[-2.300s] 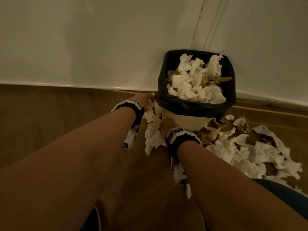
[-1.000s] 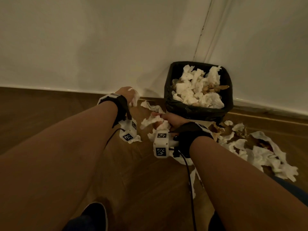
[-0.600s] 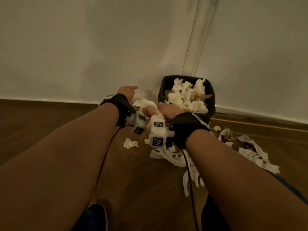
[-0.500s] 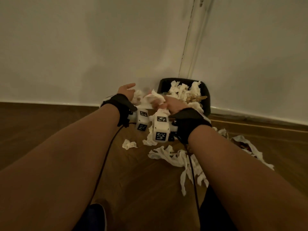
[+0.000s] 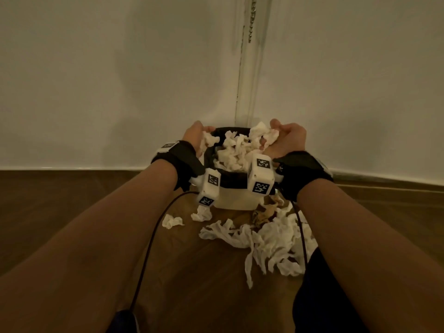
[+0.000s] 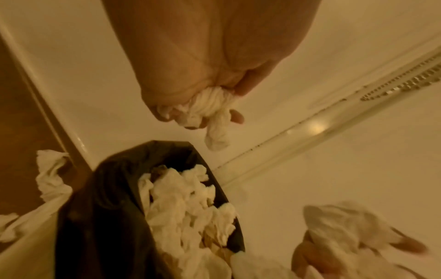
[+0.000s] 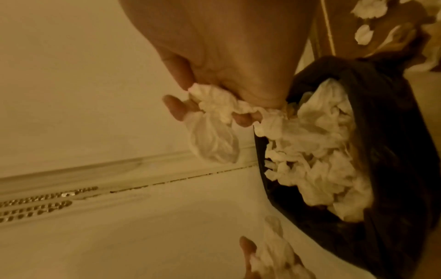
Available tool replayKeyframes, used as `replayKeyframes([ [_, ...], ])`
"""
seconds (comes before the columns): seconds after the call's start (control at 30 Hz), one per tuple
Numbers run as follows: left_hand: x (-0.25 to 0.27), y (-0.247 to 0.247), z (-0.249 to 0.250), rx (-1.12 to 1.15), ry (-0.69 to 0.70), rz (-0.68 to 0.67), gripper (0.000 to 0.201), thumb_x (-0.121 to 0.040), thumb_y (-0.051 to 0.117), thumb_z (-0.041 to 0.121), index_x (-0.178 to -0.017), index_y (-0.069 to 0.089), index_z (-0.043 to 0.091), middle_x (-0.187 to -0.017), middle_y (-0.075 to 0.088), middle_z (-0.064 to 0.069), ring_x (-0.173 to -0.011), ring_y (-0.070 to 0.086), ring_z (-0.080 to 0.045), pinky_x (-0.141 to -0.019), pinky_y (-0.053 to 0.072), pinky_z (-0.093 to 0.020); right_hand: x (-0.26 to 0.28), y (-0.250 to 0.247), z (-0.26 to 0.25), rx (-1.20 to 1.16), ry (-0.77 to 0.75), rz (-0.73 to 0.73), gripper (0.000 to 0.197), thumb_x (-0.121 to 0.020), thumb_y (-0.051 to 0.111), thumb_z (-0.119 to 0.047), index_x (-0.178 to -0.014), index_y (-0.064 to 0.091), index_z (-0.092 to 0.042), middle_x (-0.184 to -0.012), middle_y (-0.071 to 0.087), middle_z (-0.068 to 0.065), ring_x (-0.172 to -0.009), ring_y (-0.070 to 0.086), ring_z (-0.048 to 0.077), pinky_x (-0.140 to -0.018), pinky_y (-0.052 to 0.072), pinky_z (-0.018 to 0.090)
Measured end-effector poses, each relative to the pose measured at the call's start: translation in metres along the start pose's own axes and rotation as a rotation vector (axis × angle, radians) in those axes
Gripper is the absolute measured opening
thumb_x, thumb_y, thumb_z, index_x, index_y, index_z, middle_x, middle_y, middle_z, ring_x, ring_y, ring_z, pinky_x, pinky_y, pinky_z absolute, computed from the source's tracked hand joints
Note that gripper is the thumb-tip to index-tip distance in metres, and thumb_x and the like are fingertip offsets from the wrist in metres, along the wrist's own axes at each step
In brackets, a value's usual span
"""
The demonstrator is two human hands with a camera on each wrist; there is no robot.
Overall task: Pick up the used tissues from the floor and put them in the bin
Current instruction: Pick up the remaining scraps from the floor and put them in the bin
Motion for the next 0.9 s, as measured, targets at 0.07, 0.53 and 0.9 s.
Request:
replayKeyframes([
  [0.07, -0.002, 0.016, 0.003, -0.136, 0.055, -0.013, 0.036, -0.098, 0.030, 0.007, -0.128, 0.049, -0.002, -0.131, 0.049, -0.022, -0.118, 0.051, -0.034, -0.100, 0.045, -0.034, -0.001, -0.008, -0.008, 0.015, 0.005, 0.051, 0.023, -0.082, 0.028, -0.009, -0.066, 0.044, -0.015, -0.075, 0.039, 0.005, -0.064, 0.039, 0.019, -0.060, 0.034, 0.024],
  [0.53, -0.014, 0.046, -0.003, -0.709, 0.396, 0.010, 0.038, -0.085, 0.062, 0.009, -0.122, 0.056, 0.011, -0.125, 0.057, -0.009, -0.113, 0.054, -0.023, -0.092, 0.041, -0.023, -0.022, -0.032, -0.025, 1.080, -0.512, 0.248, 0.028, -0.085, 0.063, -0.010, -0.112, 0.059, -0.002, -0.109, 0.062, 0.016, -0.097, 0.059, 0.025, -0.084, 0.049, 0.027],
  [0.9, -0.007, 0.061, -0.028, -1.493, 0.498, 0.027, 0.006, -0.084, 0.062, 0.037, -0.090, 0.061, 0.036, -0.102, 0.065, 0.010, -0.101, 0.056, -0.016, -0.093, 0.024, -0.038, -0.036, -0.024, 0.026, 2.080, -0.408, 0.024, 0.033, -0.091, 0.056, -0.011, -0.123, 0.059, -0.003, -0.133, 0.045, 0.016, -0.116, 0.051, 0.030, -0.097, 0.040, 0.030],
])
Point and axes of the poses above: each hand's wrist, its own x-axis away from the middle knuckle, its own y-axis out of the palm, z = x × y, the point moved 8 cm from there along -x, towards the middle knuckle
